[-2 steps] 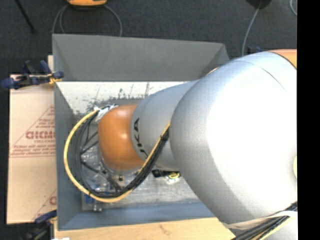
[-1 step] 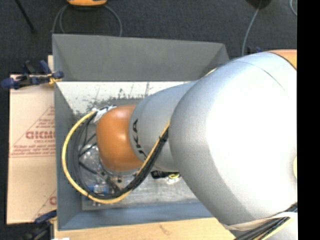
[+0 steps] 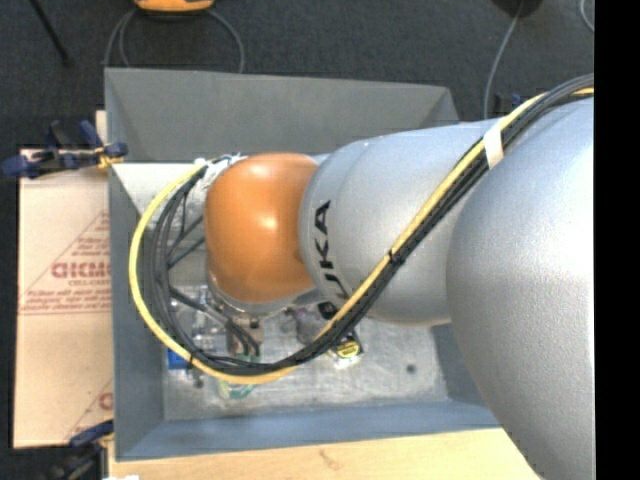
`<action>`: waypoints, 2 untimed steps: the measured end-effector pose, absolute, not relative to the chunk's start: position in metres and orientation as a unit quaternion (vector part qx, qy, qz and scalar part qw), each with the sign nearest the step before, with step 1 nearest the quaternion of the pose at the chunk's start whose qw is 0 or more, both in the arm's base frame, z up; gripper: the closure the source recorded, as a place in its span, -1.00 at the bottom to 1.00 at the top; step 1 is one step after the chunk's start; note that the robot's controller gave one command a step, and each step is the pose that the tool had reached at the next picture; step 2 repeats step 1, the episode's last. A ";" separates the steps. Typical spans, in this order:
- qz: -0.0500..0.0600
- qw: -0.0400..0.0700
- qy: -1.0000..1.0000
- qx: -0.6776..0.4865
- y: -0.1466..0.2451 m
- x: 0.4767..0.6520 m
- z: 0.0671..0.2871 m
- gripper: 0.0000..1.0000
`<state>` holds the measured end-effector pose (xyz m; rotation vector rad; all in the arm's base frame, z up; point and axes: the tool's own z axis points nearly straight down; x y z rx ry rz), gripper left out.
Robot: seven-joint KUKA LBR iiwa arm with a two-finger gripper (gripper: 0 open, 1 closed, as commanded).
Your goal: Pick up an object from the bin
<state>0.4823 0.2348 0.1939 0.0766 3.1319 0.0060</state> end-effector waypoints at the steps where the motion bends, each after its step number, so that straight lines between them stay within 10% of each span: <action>1: 0.000 0.004 0.970 -0.243 0.232 0.504 0.243 1.00; 2: 0.000 0.004 0.970 -0.243 0.232 0.504 0.243 1.00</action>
Offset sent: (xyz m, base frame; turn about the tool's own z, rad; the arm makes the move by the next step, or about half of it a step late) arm 0.0190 -0.0021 0.0467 -0.5425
